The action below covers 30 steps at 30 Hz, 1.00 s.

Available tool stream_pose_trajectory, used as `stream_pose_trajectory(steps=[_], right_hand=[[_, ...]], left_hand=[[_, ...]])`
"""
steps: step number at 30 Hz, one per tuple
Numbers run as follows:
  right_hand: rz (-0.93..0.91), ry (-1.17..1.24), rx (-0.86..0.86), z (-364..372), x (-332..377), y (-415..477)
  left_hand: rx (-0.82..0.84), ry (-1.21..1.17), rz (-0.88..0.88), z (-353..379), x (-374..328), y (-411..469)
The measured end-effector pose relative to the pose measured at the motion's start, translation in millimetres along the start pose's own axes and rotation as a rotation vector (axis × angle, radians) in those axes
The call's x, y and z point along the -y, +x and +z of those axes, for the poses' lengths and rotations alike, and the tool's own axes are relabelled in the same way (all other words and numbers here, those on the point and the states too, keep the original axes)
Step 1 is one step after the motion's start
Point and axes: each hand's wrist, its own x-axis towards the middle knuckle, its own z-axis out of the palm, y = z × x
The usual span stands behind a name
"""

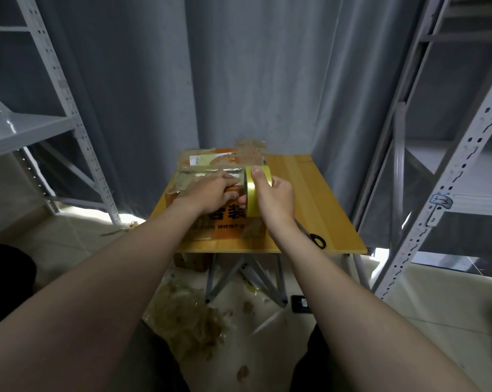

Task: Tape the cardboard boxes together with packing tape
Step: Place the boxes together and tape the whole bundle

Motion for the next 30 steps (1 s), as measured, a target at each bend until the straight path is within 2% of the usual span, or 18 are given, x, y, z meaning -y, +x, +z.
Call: stream_pose_trajectory(steps=[4, 12, 25, 30], right_hand=[[0.079, 0.061, 0.049, -3.8, 2.9, -9.6], [0.294, -0.01, 0.13, -18.8, -23.9, -34.8], [0.416, 0.024, 0.175, -5.6, -81.3, -36.2], [0.536, 0.054, 0.211, 0.1, -99.3, -40.8]], left_hand=[[0.009, -0.033, -0.016, -2.4, 0.1, 1.0], [0.008, -0.079, -0.051, 0.4, 4.3, 3.2], [-0.025, -0.081, -0.05, 7.0, 11.2, 3.1], [-0.016, -0.073, -0.042, 7.0, 13.0, 4.1]])
